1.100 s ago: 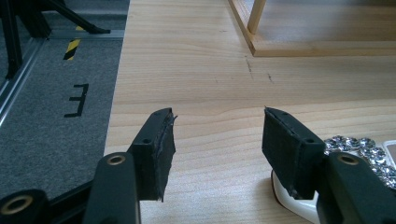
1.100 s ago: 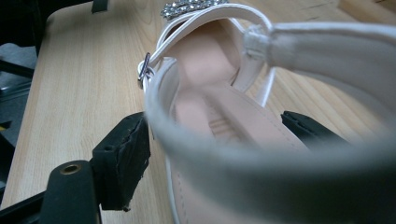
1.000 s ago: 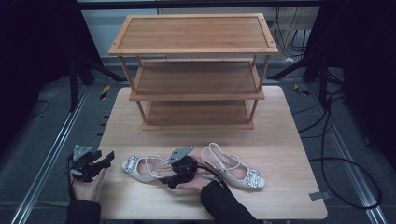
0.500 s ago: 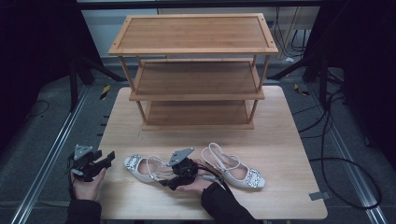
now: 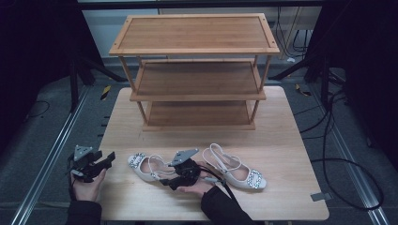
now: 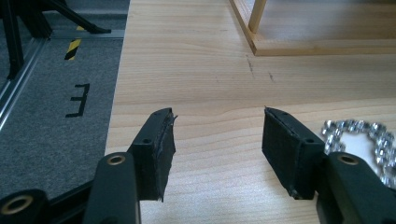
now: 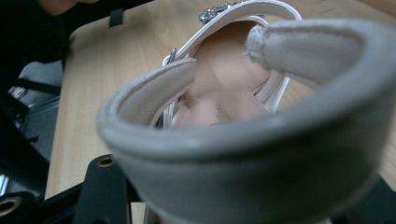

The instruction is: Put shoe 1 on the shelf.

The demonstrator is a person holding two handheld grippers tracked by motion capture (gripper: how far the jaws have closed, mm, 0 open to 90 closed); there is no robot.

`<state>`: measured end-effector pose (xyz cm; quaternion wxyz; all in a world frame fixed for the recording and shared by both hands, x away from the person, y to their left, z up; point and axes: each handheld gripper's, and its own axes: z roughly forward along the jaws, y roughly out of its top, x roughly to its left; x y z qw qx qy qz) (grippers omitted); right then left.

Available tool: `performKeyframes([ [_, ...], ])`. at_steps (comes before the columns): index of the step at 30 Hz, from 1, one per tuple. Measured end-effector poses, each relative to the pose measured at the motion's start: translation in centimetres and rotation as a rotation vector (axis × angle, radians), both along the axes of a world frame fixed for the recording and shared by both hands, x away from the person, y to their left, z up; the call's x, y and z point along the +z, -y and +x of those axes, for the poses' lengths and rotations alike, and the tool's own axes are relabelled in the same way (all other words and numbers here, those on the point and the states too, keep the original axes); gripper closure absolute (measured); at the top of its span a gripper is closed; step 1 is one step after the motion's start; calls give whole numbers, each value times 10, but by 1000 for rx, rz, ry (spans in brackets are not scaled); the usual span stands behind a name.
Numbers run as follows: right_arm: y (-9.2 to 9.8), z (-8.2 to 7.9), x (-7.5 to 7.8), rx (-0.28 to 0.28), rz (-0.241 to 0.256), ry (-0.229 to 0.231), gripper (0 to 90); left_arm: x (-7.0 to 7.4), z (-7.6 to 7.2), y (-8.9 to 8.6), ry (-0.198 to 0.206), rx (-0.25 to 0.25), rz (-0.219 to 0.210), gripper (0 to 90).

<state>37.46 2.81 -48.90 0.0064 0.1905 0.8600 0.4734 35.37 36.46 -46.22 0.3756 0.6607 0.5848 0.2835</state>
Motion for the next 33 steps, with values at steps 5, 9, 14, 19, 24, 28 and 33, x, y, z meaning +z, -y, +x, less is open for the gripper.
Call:
performKeyframes([
  [5,10,2,6,-82,53,-12,404,0,0,0,-1,5,-3,431],
  [9,19,3,17,-241,106,21,403,0,-1,0,1,5,0,431],
  [14,23,11,22,-396,161,51,403,0,0,0,3,3,2,431],
  [19,17,39,27,-610,195,70,402,1,0,0,3,1,0,430],
  [24,6,63,25,-735,220,82,402,1,0,0,4,-1,0,430],
  [28,-7,88,16,-842,192,70,401,0,0,0,3,-3,0,431],
  [33,-15,108,7,-912,132,69,400,-1,1,1,2,-5,3,432],
])
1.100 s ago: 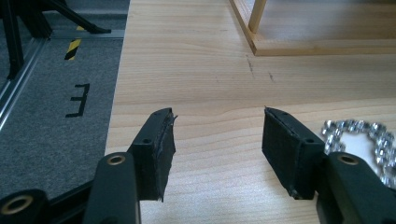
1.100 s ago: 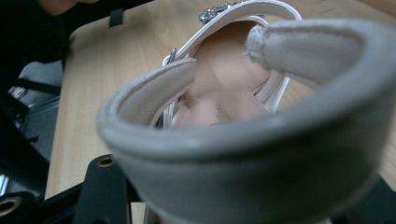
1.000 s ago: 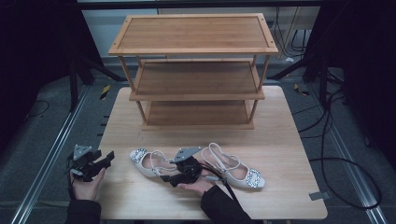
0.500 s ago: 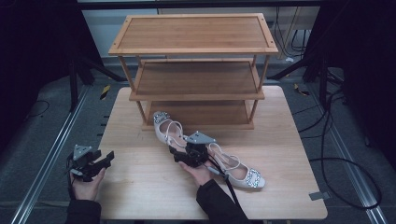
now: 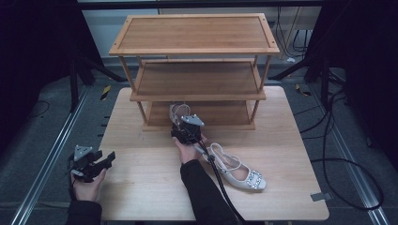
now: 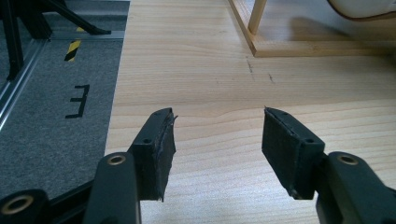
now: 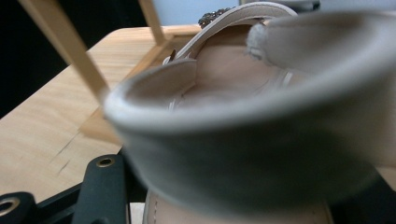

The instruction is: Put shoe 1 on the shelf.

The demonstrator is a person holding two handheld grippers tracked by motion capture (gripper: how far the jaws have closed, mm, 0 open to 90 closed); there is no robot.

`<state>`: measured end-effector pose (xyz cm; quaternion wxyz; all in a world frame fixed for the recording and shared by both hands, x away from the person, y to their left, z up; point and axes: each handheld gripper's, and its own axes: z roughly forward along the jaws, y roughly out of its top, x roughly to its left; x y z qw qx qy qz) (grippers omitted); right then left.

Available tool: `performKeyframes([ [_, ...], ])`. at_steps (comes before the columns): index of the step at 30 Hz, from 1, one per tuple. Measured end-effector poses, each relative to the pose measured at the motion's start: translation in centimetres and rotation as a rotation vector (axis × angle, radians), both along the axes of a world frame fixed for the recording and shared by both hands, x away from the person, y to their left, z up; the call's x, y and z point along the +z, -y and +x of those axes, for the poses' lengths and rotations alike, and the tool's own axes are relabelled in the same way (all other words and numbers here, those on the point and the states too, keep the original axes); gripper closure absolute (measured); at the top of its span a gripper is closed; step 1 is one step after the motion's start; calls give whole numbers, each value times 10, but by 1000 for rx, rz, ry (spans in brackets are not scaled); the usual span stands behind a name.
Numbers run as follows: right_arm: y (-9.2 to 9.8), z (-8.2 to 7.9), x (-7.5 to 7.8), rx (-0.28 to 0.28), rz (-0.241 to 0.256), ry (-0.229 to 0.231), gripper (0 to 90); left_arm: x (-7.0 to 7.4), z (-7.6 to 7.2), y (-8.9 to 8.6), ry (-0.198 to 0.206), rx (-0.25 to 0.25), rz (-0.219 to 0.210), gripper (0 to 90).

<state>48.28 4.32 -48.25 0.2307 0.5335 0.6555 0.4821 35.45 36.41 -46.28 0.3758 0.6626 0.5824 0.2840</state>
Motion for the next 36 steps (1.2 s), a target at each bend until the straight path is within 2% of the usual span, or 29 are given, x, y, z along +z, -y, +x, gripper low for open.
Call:
performKeyframes([
  [1,0,3,-3,-19,2,-18,399,0,0,0,-1,0,0,432],
  [3,0,8,-11,-58,-29,-39,398,0,0,0,0,-2,-1,432],
  [4,1,9,-13,-59,-24,-45,397,0,0,0,0,-2,0,432],
  [6,0,9,-14,-70,-37,-30,395,0,0,1,0,-4,1,433],
  [8,-2,8,-15,-64,-71,-23,383,0,0,1,-2,-6,2,432],
  [12,0,7,-16,-33,-93,-29,345,0,0,2,-1,-7,3,431],
  [15,3,1,-12,-16,-94,9,251,-1,0,1,-4,-6,2,431],
  [17,2,-7,-7,18,-85,15,194,-1,0,2,-4,-8,3,431],
  [18,1,-14,-7,27,-91,9,187,-1,0,2,-4,-8,3,430],
  [19,1,-14,-7,27,-91,9,187,-1,0,2,-3,-9,3,430],
  [20,1,-22,-9,27,-117,8,191,0,0,3,-2,-10,5,430],
  [21,1,-22,-9,27,-117,8,191,0,0,3,-2,-10,5,430],
  [23,1,-28,-11,31,-158,-5,209,0,0,3,-3,-11,4,430],
  [25,1,-29,-10,31,-166,-10,211,0,0,3,-3,-10,4,430],
  [27,1,-32,-8,31,-182,-37,239,0,0,3,-3,-10,4,430],
  [28,1,-32,-8,33,-206,-55,293,0,0,3,-3,-10,4,431],
  [30,1,-32,-8,33,-212,-63,321,0,0,3,-3,-10,4,432],
  [32,1,-30,-8,32,-236,-86,399,0,0,3,-3,-11,4,433],
  [34,0,-29,-10,33,-240,-103,466,0,0,3,-3,-12,4,435],
  [35,1,-26,-15,56,-205,-144,561,0,0,3,-4,-12,5,437],
  [36,0,-25,-18,51,-206,-159,594,0,0,3,-4,-13,5,438],
])
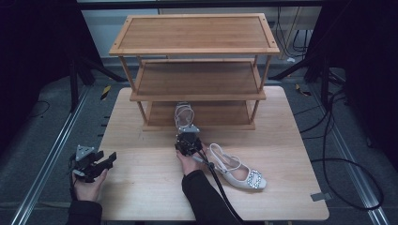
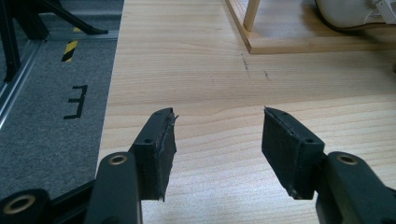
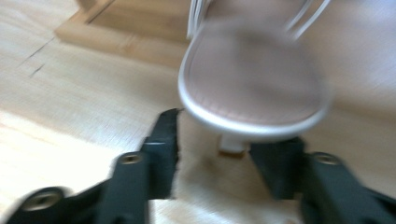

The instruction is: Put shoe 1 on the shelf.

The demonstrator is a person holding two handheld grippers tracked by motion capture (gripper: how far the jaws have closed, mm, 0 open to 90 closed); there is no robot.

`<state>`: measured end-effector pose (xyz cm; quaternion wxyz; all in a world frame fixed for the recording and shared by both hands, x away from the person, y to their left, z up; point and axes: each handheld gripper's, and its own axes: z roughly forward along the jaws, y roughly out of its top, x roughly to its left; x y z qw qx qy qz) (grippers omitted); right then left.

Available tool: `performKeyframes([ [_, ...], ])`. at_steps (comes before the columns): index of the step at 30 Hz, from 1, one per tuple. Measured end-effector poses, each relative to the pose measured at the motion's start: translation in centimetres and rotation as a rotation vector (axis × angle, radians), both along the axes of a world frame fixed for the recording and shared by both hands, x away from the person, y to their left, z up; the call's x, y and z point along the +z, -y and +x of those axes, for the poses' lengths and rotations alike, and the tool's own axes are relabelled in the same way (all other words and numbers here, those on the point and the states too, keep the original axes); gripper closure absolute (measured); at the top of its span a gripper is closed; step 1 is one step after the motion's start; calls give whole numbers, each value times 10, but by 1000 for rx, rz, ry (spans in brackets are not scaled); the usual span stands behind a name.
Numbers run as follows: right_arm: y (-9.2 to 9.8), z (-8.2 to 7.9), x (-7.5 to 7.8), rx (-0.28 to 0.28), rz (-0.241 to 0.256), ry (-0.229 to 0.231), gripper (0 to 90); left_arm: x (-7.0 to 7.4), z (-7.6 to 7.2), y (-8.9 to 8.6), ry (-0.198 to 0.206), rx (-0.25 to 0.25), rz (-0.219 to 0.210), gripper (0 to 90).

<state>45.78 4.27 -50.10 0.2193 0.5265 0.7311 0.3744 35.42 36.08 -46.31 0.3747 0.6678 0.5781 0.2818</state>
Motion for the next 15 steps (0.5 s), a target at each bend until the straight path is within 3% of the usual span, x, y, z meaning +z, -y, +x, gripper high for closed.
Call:
performKeyframes([
  [1,0,0,0,0,0,0,594,0,0,0,0,0,0,438],
  [3,0,0,-3,-18,-30,34,716,0,0,0,2,1,-2,439],
  [4,0,1,-3,-29,-15,37,776,0,0,-1,1,1,-3,439],
  [9,-4,2,-2,-5,33,49,792,0,0,0,1,2,-2,440],
  [15,-11,10,5,3,57,95,787,0,0,0,1,1,-3,440],
])
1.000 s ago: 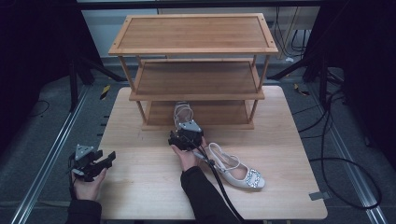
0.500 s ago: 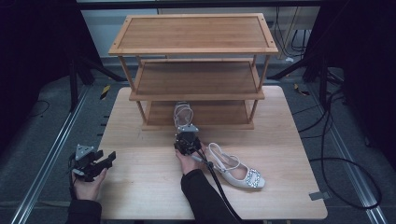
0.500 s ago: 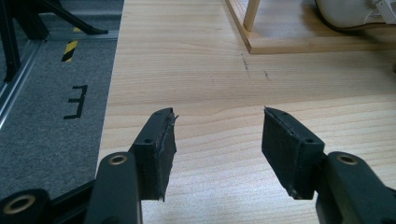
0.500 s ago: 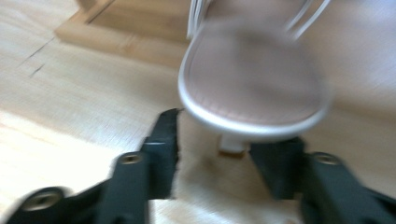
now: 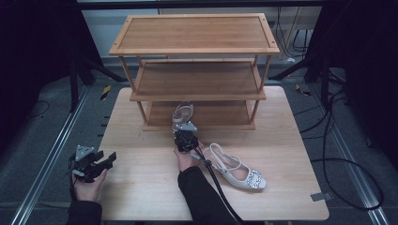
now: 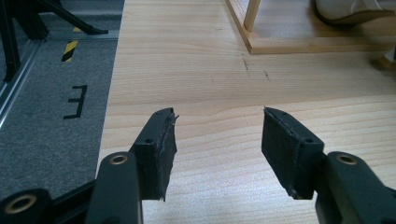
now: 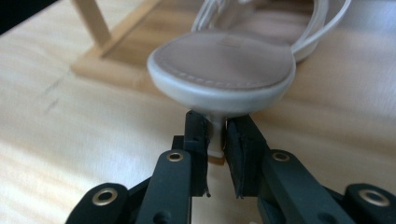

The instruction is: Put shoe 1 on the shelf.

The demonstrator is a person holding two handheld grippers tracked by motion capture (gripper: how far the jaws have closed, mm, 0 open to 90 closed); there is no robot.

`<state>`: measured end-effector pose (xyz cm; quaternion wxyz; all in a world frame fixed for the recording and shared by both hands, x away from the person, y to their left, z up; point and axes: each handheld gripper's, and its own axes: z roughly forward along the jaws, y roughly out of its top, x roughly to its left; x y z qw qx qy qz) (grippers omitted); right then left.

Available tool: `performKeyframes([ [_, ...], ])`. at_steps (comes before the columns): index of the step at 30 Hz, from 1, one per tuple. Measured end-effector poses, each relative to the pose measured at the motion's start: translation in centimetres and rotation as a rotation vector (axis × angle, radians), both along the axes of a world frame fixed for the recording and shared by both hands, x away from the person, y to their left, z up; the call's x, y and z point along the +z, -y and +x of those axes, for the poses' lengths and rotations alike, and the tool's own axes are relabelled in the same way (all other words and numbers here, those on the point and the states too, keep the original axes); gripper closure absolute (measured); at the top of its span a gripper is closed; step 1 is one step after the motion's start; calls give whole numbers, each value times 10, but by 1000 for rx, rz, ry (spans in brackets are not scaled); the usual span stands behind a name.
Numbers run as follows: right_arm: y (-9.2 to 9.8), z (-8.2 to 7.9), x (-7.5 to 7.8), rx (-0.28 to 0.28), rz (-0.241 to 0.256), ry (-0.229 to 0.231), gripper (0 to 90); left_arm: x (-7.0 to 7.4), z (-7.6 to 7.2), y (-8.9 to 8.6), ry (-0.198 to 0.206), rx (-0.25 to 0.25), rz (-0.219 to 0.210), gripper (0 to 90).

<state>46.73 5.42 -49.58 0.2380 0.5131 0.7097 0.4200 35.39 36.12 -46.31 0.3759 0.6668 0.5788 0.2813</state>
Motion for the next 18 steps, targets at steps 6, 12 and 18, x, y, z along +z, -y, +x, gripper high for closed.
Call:
performKeyframes([
  [6,1,26,5,-30,29,28,783,-1,0,1,-3,-3,4,438],
  [12,3,44,-2,-42,23,42,782,-1,1,1,-4,-6,4,438],
  [18,0,50,-5,-48,28,42,781,-1,0,1,-2,-10,2,438],
])
